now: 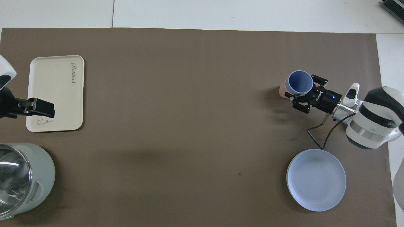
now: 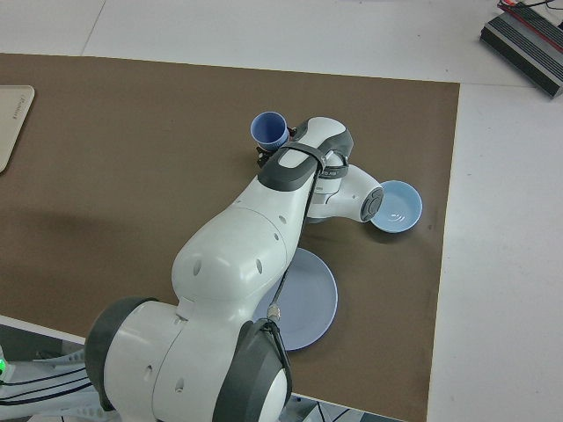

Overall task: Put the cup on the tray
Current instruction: 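Lift the blue cup out of the pink cup with the right gripper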

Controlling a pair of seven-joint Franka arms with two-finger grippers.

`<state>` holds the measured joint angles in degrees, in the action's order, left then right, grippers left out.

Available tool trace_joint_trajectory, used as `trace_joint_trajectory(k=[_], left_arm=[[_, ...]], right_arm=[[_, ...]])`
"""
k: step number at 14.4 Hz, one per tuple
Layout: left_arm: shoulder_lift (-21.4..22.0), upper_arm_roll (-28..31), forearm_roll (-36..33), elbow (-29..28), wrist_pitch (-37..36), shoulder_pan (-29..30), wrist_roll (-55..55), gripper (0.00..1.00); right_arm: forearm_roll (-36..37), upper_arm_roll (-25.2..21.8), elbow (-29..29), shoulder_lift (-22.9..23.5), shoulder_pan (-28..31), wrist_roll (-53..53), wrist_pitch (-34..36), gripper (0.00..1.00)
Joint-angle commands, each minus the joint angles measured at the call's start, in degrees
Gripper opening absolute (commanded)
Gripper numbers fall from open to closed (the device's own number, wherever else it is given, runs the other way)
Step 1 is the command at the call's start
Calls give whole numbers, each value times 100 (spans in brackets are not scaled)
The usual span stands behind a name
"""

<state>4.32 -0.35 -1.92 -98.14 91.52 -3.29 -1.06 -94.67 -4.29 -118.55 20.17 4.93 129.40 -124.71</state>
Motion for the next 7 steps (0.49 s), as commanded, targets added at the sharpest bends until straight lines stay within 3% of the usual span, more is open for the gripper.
trace_joint_trajectory(k=[1,3,7], left_arm=[[113,-17,-106,-74,-12,-40,-17,100],[113,-26,-106,-74,6,-75,-35,100],[122,-26,155,-126,76,-84,-9,100]], right_arm=[[166,42,60,-450,-253,-755,-465,0],[1034,59,51,-890,-509,-1773,-983,0],[2976,42,156,-1549,-1080,-4092,-1037,0]])
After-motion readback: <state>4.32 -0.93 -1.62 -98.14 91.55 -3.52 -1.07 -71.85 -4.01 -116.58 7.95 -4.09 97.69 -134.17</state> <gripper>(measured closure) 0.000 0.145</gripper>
